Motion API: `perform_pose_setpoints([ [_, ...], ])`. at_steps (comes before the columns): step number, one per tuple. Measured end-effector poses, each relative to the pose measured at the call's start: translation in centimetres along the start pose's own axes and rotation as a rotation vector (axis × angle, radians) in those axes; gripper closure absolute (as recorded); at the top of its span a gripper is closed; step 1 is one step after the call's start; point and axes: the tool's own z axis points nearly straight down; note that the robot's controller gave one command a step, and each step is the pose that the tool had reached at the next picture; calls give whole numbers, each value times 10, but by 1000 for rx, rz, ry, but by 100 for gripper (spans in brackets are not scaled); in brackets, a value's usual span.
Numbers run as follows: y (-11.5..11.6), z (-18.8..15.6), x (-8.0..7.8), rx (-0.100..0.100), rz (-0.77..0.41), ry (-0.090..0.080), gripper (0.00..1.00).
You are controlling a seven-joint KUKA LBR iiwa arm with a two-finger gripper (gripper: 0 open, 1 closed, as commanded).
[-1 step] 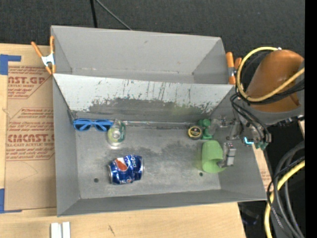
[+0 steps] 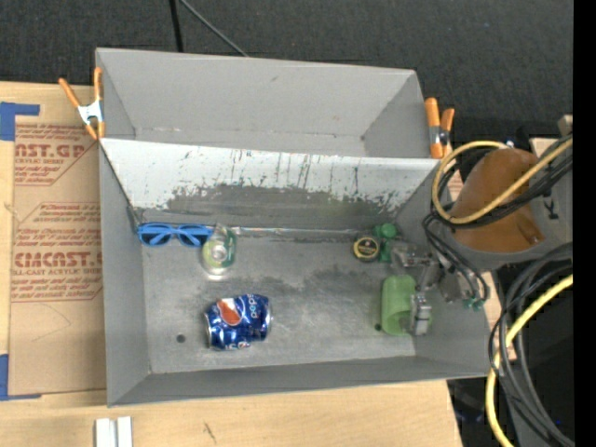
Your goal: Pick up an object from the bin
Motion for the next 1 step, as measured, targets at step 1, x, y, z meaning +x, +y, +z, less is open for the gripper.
perform_pose_setpoints([
  [1, -3, -29, -7, 4, 29, 11, 0],
])
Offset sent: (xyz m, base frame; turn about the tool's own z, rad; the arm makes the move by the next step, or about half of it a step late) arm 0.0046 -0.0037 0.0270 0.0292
